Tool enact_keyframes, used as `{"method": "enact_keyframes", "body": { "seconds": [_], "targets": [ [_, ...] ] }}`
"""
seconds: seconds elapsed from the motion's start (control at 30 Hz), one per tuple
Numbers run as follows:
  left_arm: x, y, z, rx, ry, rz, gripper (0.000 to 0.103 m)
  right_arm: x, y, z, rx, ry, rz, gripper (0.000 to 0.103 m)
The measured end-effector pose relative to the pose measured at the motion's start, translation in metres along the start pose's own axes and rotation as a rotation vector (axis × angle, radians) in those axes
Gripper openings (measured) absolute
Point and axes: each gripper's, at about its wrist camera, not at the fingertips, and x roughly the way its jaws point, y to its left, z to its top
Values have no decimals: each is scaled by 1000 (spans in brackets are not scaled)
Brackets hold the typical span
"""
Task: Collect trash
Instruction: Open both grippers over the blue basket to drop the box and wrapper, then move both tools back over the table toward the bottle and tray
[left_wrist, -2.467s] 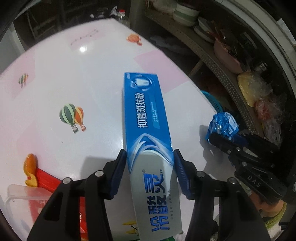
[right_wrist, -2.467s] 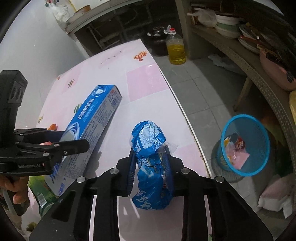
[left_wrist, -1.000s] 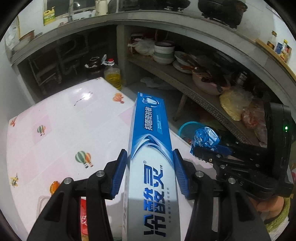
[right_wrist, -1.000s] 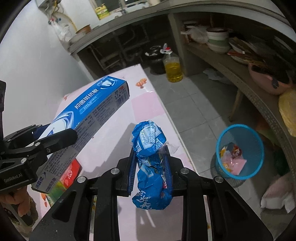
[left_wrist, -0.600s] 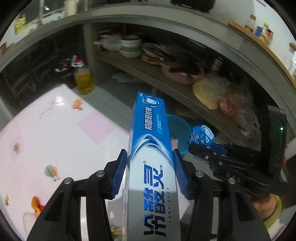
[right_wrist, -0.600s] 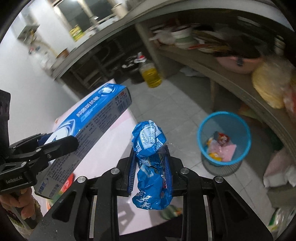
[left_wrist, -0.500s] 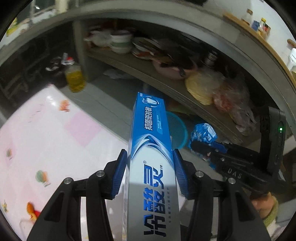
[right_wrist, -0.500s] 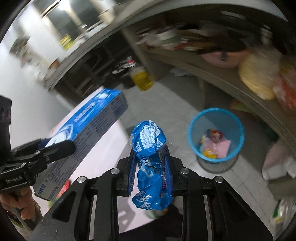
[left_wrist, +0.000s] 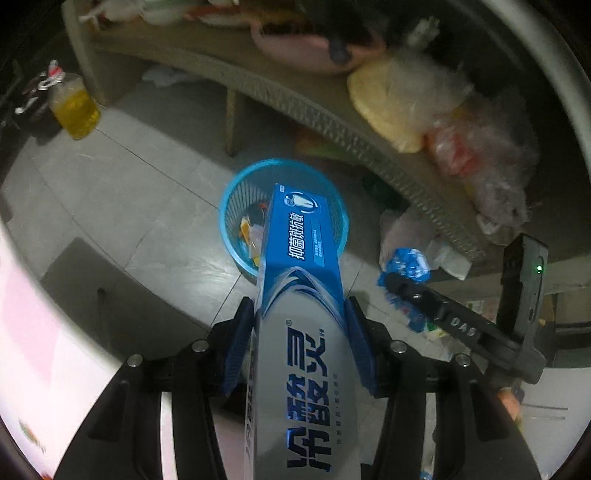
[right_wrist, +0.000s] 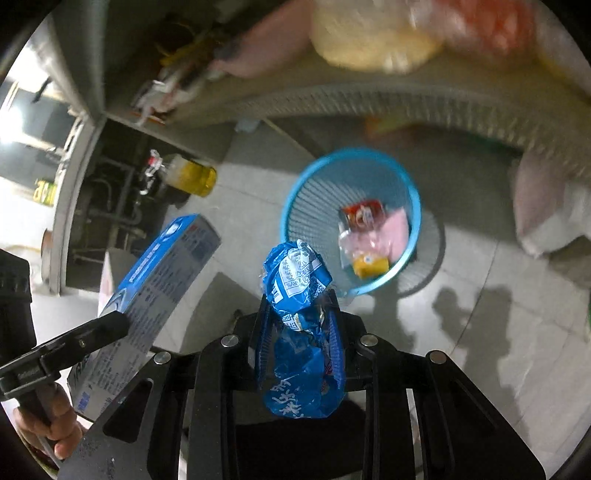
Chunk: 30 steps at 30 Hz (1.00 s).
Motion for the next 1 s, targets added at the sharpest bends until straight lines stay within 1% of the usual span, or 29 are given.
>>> {"method": "enact_keyframes", "body": {
  "seconds": [0.13,0.2,0.23,0.27,0.3,0.33,0.37,0.4,0.47,0.5,0.6,0.67,0.83,0.87,0.9,1.0],
  "targets": [
    [43,-5,32,9,58,19,49,46,-12,24,64,48,-8,27],
    [61,-9,49,15,66,19,50,61,-16,37,88,47,-20,32],
    [67,-11,57,17,59,15,50,70,-19,44,100,39,-30,38],
    [71,-11,63,16,48,9,53,79,-23,51,114,32,-39,55],
    [76,-12,70,15,41,5,63,83,-28,51,124,26,-45,65],
    [78,-10,73,9,35,8,68,91,-32,55,133,21,-55,64],
    [80,-8,76,-6,26,14,70,99,-37,57,142,22,-80,64],
    [81,-5,78,-30,22,11,70,103,-41,56,152,27,-101,64],
    [78,-1,79,-59,27,-19,70,106,-47,51,173,31,-107,64],
    [74,1,76,-63,19,-38,70,104,-49,47,174,27,-105,64],
    [55,3,68,-45,-17,-24,70,93,-45,33,137,5,-129,64],
    [36,4,59,-35,-47,-21,70,83,-43,26,116,-10,-140,64],
    [-15,7,30,-17,-117,-24,70,41,-24,1,30,-67,-154,65],
    [-28,7,22,-8,-141,-22,70,31,-18,-3,3,-75,-158,66],
    [-46,8,10,-5,-186,-5,70,26,-12,-6,-18,-85,-162,68],
    [-92,10,-22,8,-325,71,70,-6,14,-24,-116,-131,-164,75]
  ]
}}
